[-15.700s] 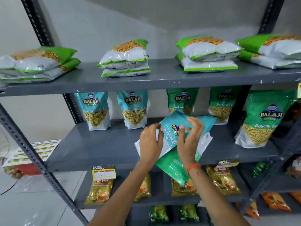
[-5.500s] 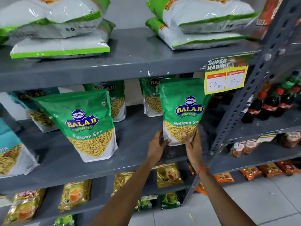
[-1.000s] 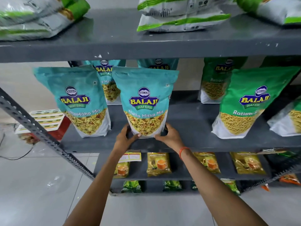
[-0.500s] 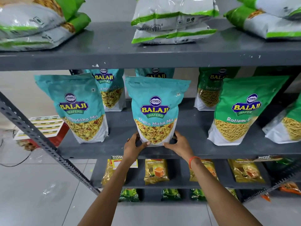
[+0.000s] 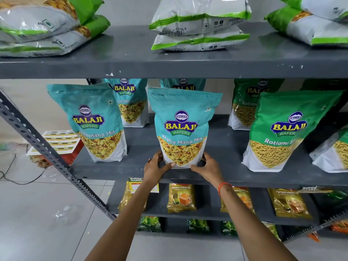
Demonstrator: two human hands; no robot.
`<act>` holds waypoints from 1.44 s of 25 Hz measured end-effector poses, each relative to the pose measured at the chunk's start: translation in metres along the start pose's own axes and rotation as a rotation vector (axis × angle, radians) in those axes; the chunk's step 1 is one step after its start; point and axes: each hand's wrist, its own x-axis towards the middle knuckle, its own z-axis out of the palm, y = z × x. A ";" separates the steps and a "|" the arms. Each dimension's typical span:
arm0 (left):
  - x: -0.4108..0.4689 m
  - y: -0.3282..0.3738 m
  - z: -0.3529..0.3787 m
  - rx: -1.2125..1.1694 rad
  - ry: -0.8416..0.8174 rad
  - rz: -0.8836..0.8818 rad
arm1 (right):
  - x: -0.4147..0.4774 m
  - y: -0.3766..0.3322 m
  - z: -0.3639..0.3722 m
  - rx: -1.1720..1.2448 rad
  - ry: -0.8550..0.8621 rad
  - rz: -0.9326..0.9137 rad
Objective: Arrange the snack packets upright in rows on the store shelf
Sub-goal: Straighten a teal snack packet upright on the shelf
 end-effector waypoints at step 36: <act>0.020 -0.121 -0.192 -0.210 0.163 0.036 | 0.014 -0.107 0.236 0.122 -0.084 -0.076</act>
